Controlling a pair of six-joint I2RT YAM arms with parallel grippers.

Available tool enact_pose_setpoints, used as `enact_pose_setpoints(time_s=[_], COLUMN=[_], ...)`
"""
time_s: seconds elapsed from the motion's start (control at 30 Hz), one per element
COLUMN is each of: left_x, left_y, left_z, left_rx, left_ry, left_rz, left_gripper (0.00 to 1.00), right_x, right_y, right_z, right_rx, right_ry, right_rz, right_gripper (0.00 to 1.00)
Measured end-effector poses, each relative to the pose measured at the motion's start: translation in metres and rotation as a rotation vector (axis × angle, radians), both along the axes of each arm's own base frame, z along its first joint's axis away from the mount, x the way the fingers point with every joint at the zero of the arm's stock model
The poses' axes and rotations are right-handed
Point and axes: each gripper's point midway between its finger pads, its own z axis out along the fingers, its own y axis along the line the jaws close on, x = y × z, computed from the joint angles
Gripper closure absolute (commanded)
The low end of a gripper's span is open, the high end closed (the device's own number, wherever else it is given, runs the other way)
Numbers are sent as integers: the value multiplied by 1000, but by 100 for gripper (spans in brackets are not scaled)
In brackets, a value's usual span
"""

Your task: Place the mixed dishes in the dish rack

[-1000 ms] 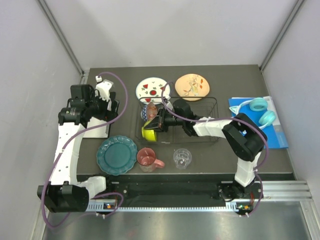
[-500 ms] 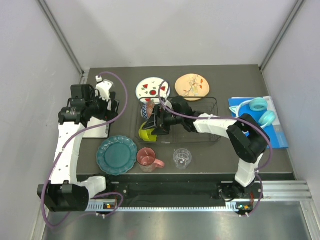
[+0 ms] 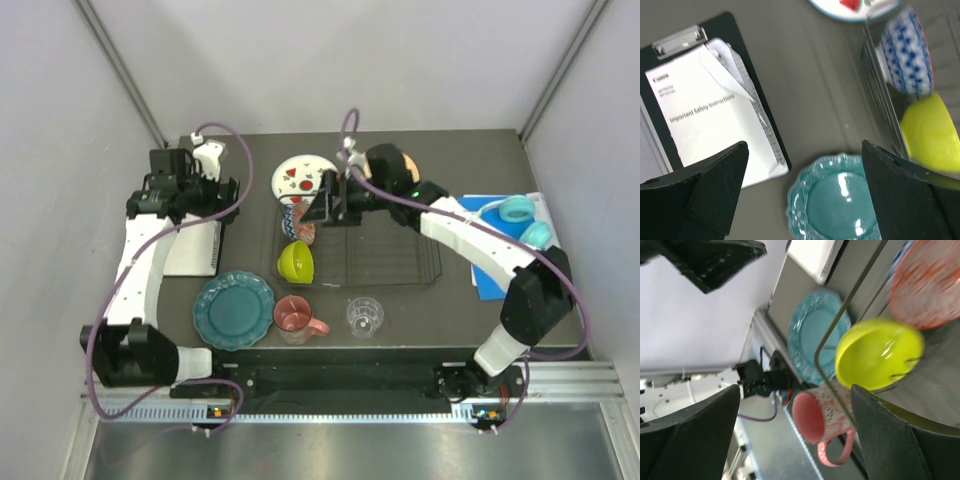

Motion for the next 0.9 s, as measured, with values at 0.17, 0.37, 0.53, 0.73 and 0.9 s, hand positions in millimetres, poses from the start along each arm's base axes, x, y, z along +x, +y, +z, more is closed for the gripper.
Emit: enact_pose_setpoints(time_s=[0.17,0.37,0.53,0.73,0.9], left_x=[68,156,211,244,249], left_y=[-2,-11,-19,-30,-38], left_z=[6,-2,-34,-95,-138], left_rx=[-54,-149,-216,-287,-304], left_ry=[-3,2,42,141,215], left_rz=[46,67,75,78,86], left_gripper=[1,1,1,1,1], right_x=[91,223,290,315,321], right_y=[-37,-58,-66,-80,-85], right_z=[52,72,0,-103,-126], right_rx=[6,-10,-56,-114,-120], right_ry=[-155,-302,-222,-38,-11], right_rz=[-170,-341,-405,-447,-459], right_gripper=[4,5,6,6,6])
